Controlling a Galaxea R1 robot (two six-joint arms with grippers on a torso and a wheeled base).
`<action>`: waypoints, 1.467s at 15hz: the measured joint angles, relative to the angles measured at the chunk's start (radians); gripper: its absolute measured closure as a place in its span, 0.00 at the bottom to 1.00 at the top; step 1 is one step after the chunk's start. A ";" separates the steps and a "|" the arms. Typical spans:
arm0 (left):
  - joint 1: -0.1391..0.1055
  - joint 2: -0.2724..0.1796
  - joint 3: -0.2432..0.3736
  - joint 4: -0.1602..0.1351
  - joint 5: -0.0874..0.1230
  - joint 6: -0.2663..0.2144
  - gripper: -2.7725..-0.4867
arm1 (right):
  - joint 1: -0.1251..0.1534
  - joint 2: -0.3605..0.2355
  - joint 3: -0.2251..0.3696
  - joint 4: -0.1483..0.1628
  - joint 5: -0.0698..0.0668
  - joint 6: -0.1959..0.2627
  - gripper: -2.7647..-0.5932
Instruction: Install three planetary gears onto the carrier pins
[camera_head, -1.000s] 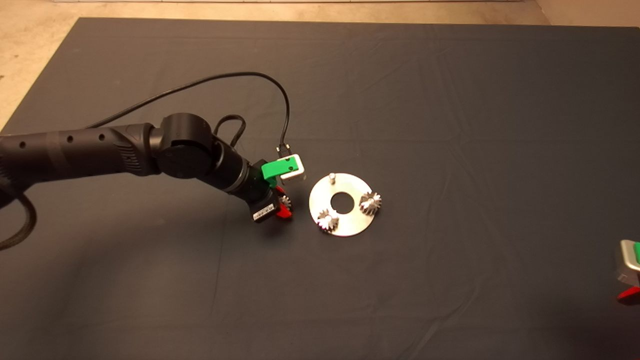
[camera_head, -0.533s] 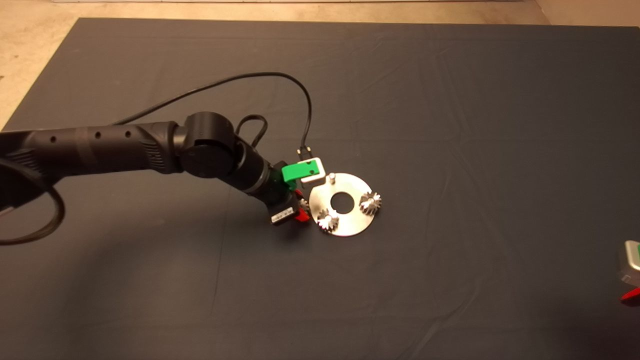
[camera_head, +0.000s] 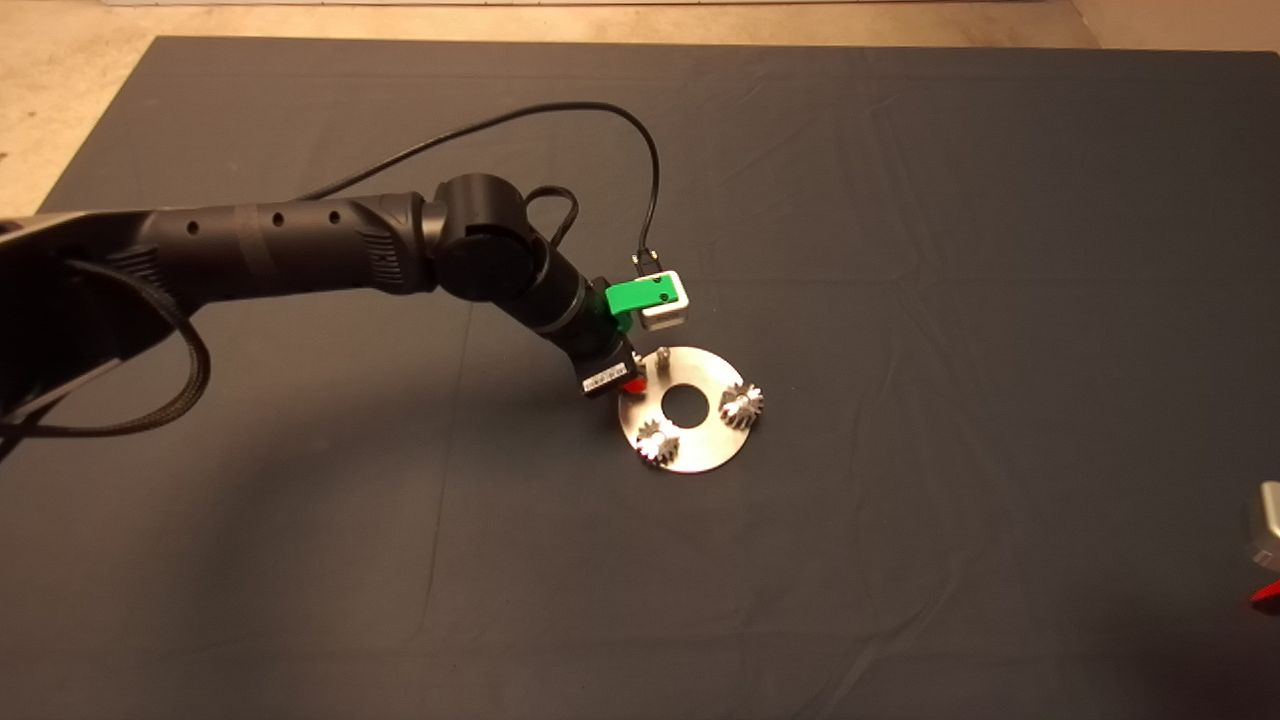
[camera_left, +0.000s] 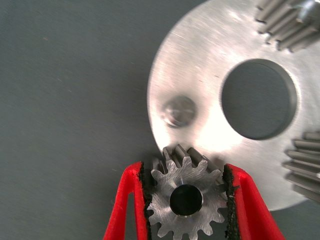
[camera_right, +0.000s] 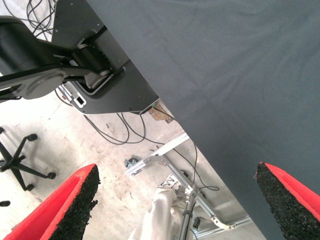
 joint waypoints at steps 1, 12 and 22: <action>-0.007 0.007 -0.017 0.000 0.006 0.011 0.96 | 0.000 0.002 0.000 0.000 0.000 0.000 0.20; -0.099 0.010 -0.032 -0.116 0.152 0.052 0.96 | 0.000 0.016 -0.006 0.000 0.000 -0.004 0.20; -0.152 0.059 -0.018 -0.143 0.105 -0.014 0.96 | 0.000 0.019 -0.006 0.000 0.000 -0.004 0.20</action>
